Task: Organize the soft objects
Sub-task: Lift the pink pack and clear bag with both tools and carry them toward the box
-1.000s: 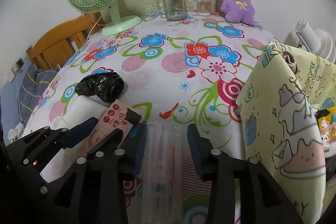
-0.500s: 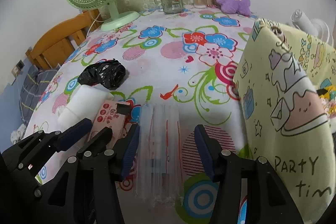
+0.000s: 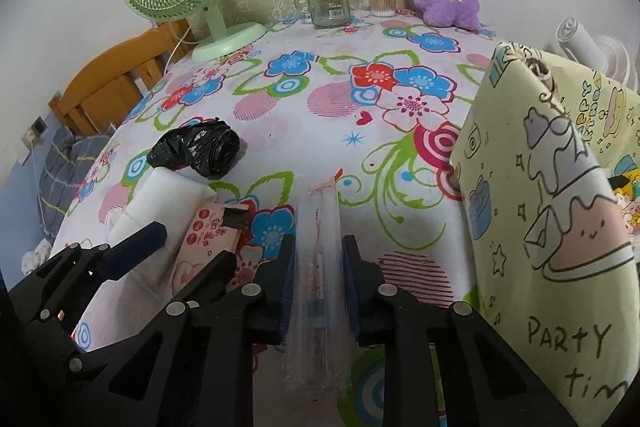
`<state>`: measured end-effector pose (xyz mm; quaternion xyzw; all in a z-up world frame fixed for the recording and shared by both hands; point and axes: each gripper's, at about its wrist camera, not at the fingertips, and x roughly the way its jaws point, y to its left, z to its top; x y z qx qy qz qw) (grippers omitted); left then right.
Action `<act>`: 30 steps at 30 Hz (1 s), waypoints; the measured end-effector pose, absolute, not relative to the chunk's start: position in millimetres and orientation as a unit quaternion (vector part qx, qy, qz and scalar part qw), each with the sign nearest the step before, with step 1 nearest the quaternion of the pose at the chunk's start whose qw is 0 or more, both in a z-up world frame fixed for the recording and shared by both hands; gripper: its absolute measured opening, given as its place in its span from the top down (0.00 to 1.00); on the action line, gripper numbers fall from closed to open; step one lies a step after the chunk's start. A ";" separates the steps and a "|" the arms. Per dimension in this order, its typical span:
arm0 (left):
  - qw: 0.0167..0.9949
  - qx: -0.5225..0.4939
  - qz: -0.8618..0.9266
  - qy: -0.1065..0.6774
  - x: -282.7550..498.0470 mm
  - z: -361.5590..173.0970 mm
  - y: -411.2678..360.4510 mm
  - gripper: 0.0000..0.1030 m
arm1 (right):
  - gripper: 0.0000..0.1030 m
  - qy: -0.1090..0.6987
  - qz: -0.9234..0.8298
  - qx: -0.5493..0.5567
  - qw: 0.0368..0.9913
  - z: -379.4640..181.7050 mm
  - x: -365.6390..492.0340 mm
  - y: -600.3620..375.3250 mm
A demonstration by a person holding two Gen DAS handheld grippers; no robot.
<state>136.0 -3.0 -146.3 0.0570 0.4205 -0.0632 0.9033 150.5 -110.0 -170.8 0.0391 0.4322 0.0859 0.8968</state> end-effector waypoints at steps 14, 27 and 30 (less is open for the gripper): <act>0.902 0.041 -0.065 0.426 123.5 -138.5 -11.6 0.65 | 0.76 0.429 0.095 0.039 0.898 -163.1 139.8 -113.5; 0.918 0.032 -0.060 0.390 98.3 -105.9 -11.9 0.65 | 0.76 0.386 0.099 0.032 0.917 -129.8 112.5 -117.0; 0.923 0.029 -0.058 0.380 91.8 -98.1 -12.5 0.65 | 0.76 0.377 0.101 0.030 0.920 -122.5 106.2 -117.7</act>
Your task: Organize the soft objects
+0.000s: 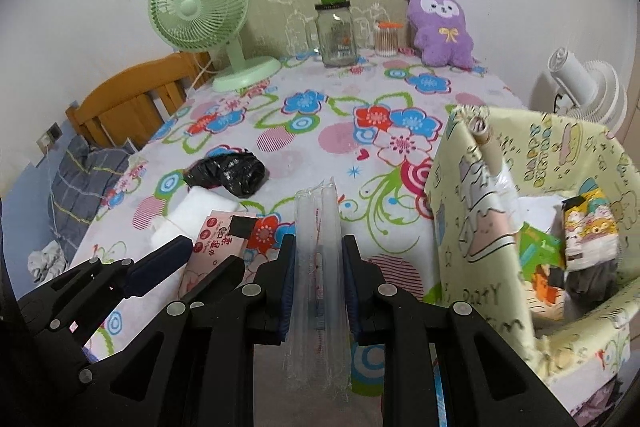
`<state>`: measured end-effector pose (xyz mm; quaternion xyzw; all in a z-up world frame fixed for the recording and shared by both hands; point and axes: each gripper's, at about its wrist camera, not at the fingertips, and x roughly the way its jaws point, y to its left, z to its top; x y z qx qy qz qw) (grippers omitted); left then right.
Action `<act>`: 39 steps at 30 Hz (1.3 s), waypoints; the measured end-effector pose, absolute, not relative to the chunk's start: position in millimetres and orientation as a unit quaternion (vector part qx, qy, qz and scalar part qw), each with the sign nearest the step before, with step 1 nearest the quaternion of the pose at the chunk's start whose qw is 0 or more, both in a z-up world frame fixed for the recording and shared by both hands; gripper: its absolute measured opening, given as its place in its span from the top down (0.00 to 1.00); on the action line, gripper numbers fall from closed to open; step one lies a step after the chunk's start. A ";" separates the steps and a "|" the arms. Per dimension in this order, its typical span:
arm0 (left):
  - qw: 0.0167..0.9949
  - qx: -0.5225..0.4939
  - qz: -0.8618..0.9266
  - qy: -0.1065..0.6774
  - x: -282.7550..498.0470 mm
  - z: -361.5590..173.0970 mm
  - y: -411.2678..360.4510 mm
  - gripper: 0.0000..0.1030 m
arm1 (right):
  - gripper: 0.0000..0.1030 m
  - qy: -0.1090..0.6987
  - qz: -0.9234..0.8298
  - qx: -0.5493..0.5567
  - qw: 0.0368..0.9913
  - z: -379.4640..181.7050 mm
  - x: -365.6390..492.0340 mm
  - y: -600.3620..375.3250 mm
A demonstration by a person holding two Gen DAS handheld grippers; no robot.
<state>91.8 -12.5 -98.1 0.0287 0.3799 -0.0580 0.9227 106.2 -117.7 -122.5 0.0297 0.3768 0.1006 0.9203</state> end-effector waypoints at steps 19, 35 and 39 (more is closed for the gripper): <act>0.945 0.022 -0.055 0.323 54.8 -46.9 -21.0 0.65 | 0.76 0.313 0.114 0.021 0.943 -68.1 67.0 -126.8; 0.954 0.022 -0.069 0.291 46.9 -18.2 -48.8 0.65 | 0.76 0.280 0.108 0.016 0.954 -34.8 53.7 -156.6; 0.955 0.023 -0.079 0.286 50.0 -14.3 -61.0 0.72 | 0.76 0.276 0.102 0.015 0.956 -30.6 54.9 -168.9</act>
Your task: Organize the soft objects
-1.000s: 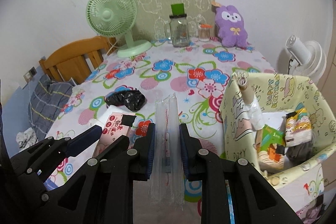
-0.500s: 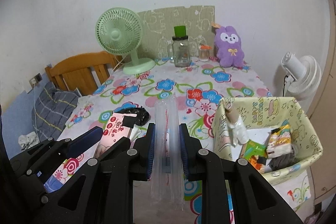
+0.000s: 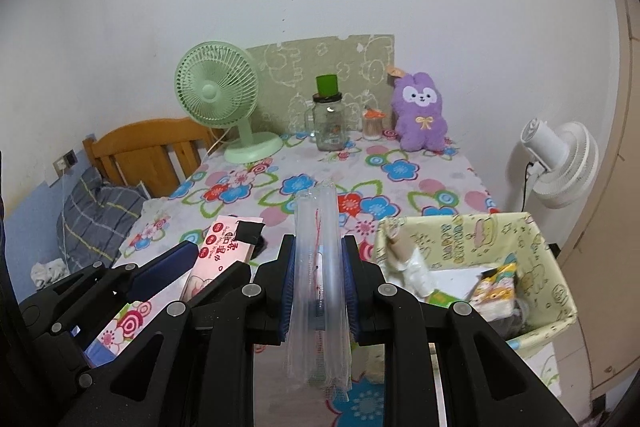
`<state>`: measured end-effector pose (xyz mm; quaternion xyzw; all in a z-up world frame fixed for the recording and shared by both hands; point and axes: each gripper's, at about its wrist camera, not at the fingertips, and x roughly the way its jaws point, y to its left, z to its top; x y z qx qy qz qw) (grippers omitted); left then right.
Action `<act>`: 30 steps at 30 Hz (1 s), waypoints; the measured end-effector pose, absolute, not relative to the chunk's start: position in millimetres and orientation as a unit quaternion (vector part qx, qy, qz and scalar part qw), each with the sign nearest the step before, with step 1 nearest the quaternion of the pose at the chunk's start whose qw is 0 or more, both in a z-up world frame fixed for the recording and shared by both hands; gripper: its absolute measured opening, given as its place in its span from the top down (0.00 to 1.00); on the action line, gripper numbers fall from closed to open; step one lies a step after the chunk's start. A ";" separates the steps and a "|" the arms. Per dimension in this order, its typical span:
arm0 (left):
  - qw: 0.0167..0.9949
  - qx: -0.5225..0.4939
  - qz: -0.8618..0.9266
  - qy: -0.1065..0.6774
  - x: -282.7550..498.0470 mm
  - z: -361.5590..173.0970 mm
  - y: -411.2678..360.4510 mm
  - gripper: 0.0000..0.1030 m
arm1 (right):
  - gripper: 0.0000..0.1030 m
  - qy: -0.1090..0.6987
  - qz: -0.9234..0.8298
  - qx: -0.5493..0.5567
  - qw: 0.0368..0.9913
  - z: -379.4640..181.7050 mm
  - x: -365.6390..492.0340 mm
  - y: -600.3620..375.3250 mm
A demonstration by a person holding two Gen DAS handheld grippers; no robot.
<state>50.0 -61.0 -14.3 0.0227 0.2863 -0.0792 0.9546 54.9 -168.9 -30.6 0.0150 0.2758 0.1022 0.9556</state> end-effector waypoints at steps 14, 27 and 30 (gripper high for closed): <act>0.949 0.040 -0.100 0.295 66.5 -20.9 -99.2 0.72 | 0.76 0.282 0.083 0.025 0.955 -38.6 67.9 -204.1; 0.941 0.050 -0.123 0.312 83.0 -34.9 -128.6 0.72 | 0.76 0.298 0.061 0.037 0.952 -52.6 83.8 -233.0; 0.939 0.052 -0.128 0.316 87.0 -38.1 -136.6 0.72 | 0.76 0.301 0.055 0.039 0.951 -55.8 87.0 -240.5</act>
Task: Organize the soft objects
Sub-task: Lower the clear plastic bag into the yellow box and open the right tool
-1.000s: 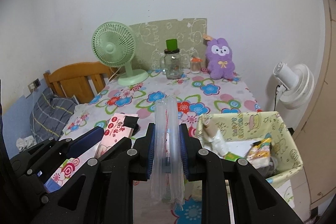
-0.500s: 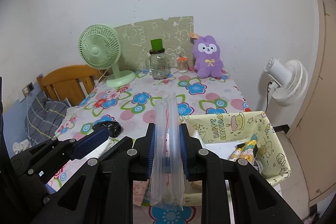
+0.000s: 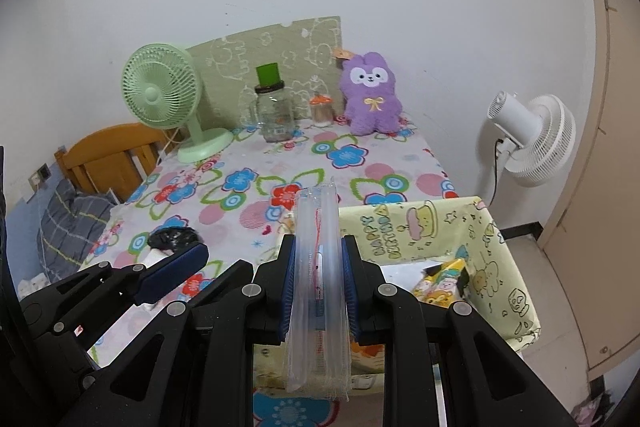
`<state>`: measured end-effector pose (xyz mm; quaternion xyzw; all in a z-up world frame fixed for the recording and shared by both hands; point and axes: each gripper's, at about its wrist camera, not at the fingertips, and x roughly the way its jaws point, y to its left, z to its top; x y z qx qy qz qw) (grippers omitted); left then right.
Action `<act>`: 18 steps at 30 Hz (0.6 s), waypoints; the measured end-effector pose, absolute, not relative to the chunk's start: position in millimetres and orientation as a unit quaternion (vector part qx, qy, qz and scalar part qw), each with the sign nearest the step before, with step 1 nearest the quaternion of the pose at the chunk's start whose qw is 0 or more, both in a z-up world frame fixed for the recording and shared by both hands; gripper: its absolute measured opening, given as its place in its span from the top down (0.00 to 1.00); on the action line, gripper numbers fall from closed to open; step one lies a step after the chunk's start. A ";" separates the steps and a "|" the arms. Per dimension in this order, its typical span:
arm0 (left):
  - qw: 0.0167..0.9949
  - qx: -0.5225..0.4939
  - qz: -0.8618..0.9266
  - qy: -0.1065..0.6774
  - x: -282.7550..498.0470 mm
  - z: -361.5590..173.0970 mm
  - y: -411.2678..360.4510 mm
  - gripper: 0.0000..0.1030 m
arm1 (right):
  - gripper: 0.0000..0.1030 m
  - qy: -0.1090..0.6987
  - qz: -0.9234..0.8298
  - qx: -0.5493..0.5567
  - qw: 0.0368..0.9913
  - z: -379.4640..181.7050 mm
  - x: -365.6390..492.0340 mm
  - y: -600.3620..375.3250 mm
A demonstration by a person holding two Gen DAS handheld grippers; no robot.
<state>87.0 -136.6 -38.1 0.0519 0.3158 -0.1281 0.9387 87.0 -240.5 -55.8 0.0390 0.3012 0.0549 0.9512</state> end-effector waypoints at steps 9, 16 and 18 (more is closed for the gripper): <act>0.932 0.062 -0.140 0.328 101.1 -49.9 -157.2 0.72 | 0.76 0.312 0.036 0.050 0.948 -67.7 99.7 -263.7; 0.927 0.068 -0.146 0.339 108.4 -58.4 -167.1 0.69 | 0.73 0.320 0.023 0.060 0.945 -78.2 106.0 -275.9; 0.926 0.071 -0.148 0.341 108.6 -59.6 -168.5 0.65 | 0.69 0.324 0.022 0.061 0.944 -80.4 107.4 -276.6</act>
